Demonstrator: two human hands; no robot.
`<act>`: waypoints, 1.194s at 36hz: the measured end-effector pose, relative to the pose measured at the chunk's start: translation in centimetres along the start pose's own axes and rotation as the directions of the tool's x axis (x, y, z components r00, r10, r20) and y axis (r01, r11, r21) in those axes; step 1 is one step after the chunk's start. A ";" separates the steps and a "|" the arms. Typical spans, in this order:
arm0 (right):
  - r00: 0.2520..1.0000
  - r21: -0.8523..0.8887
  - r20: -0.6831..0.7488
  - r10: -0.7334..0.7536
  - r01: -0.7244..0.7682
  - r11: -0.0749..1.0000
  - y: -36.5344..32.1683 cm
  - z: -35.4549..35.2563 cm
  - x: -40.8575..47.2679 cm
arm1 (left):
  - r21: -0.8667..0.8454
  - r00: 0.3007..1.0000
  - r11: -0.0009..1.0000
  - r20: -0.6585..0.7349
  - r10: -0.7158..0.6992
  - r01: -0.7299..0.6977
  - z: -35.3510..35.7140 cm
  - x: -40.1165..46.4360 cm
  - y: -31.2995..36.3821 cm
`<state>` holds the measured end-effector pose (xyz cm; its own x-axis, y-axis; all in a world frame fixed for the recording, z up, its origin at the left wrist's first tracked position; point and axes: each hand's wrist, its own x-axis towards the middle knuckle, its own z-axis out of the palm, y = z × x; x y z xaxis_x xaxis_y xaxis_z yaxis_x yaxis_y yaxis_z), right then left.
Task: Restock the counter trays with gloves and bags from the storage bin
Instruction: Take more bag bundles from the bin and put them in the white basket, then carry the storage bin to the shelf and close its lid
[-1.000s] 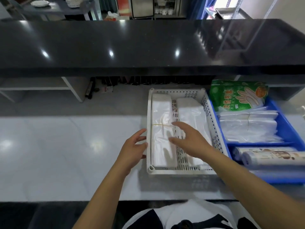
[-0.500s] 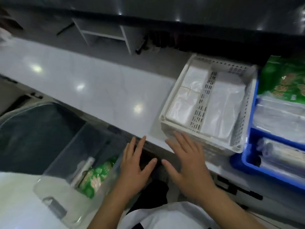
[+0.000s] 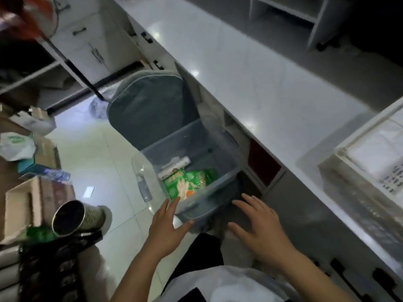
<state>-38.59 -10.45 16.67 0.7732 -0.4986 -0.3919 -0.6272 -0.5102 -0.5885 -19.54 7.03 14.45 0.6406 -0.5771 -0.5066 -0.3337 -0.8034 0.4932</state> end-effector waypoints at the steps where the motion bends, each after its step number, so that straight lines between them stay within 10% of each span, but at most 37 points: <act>1: 1.000 -0.021 0.020 0.012 -0.012 1.000 -0.5 0.1 0.9 | -0.005 1.000 1.000 0.009 -0.016 0.016 -0.4 0.9 -0.8; 23: 0.940 -0.386 0.266 0.213 -0.099 0.917 -3.0 7.6 20.3 | -0.061 0.923 0.962 0.302 -0.237 0.267 -0.8 26.0 -10.6; 43: 0.990 -0.465 0.128 0.050 0.015 0.885 5.3 13.9 31.8 | 0.357 0.928 0.878 0.069 -0.365 0.319 6.3 43.7 -16.4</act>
<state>-16.02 -19.31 -8.78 0.7464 -0.4297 -0.5082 -0.5868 -0.7852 -0.1978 9.52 -5.96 -20.22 0.6686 -0.2524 -0.6995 -0.3355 -0.9419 0.0192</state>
